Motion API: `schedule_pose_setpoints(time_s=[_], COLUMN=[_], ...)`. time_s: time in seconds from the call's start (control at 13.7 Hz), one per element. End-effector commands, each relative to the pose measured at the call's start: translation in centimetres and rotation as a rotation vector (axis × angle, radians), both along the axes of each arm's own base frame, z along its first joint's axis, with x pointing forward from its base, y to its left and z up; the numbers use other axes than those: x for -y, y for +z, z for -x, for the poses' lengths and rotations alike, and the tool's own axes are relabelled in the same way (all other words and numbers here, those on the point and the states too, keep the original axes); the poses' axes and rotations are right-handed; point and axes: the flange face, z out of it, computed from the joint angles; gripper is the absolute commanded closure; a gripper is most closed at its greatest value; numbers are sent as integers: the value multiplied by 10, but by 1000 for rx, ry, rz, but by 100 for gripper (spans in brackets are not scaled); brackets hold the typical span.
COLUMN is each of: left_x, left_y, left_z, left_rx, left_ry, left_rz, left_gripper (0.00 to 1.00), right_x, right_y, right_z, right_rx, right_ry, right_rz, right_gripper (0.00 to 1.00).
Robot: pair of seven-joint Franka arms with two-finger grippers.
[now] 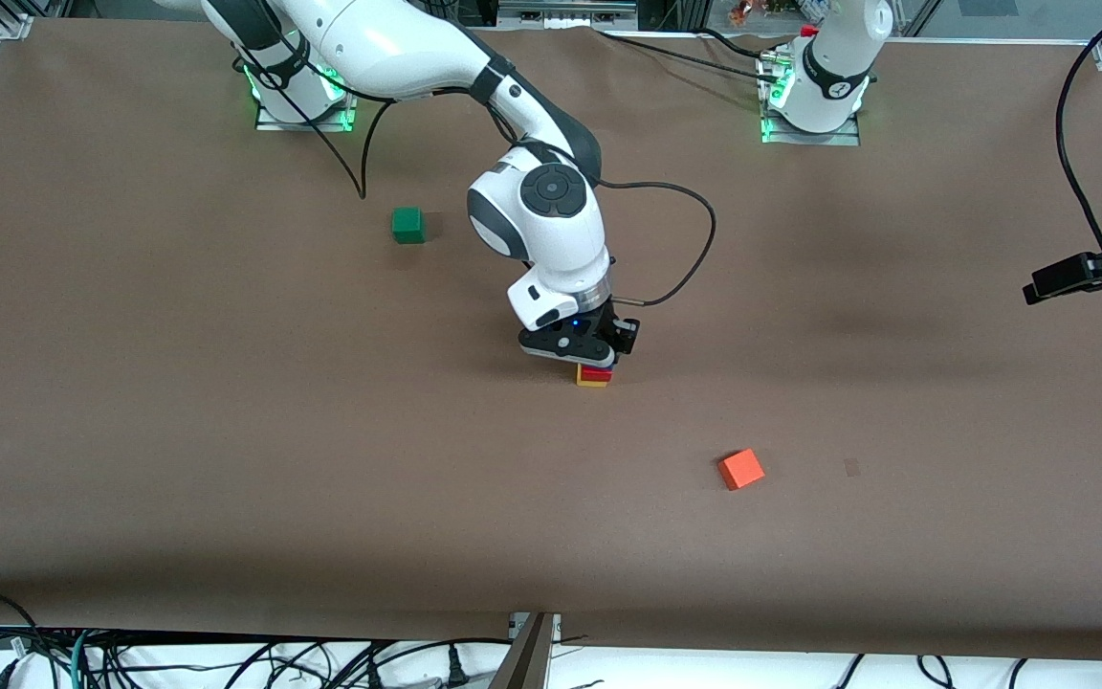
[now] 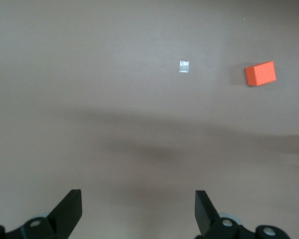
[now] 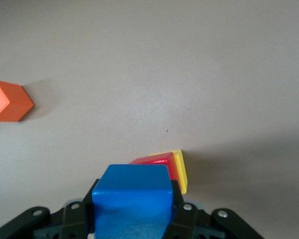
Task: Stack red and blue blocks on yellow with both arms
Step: 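Lower the blue cube onto the red cube with the right gripper, then open the right gripper and lift it away from the stack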
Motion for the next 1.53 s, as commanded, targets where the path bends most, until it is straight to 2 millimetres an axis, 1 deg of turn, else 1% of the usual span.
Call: schedule_pose_setpoints(time_s=[0.0, 0.15, 0.22, 0.29, 0.44, 0.66, 0.73, 0.88, 0.95, 1.1, 1.17, 1.24, 1.31, 1.39, 1.46], left_x=[2, 2, 2, 2, 2, 1, 1, 1, 1, 1, 2, 1, 1, 0, 0], left_y=[3, 3, 3, 4, 3, 11, 11, 10, 10, 9, 10, 10, 10, 10, 10], left_z=[2, 2, 2, 2, 1, -4, -4, -5, -5, -5, -5, -5, -5, -5, -5], left_rx=[2, 2, 2, 4, 3, 24, 24, 22, 22, 21, 22, 22, 22, 22, 22], left_ry=[-16, -14, -14, -16, -16, -15, -15, -15, -15, -17, -18, -18, -18, -17, -17], left_rz=[-12, -12, -12, -12, -10, -15, -14, -14, -14, -14, -16, -16, -16, -16, -16], left_gripper=[0, 0, 0, 0, 0, 0, 0, 0, 0, 0, 0, 0, 0, 0, 0], right_x=[-6, -7, -7, -7, -7, -4, -2, 8, 22, 55, 78, 111, 139, 171, 200], right_y=[-7, -15, -15, -13, -10, 5, 30, 67, 87, 137, 150, 169, 183, 200, 212], right_z=[-5, -4, -4, -4, -4, 3, 3, 0, -8, -21, -28, -42, -47, -50, -50], right_rx=[35, 43, 43, 45, 41, -7, -2, -11, -16, -31, -57, -76, -109, -139, -165], right_ry=[2, 11, 11, 9, 9, 8, 4, -10, -19, -28, -49, -75, -64, -24, 16], right_rz=[1, 12, 12, 10, 14, 54, 48, 39, 29, -3, 6, -9, -18, -13, 6], right_gripper=[38, 37, 32, 16, 1, 1, 0, 0, 0, 0, 0, 0, 0, 0, 0])
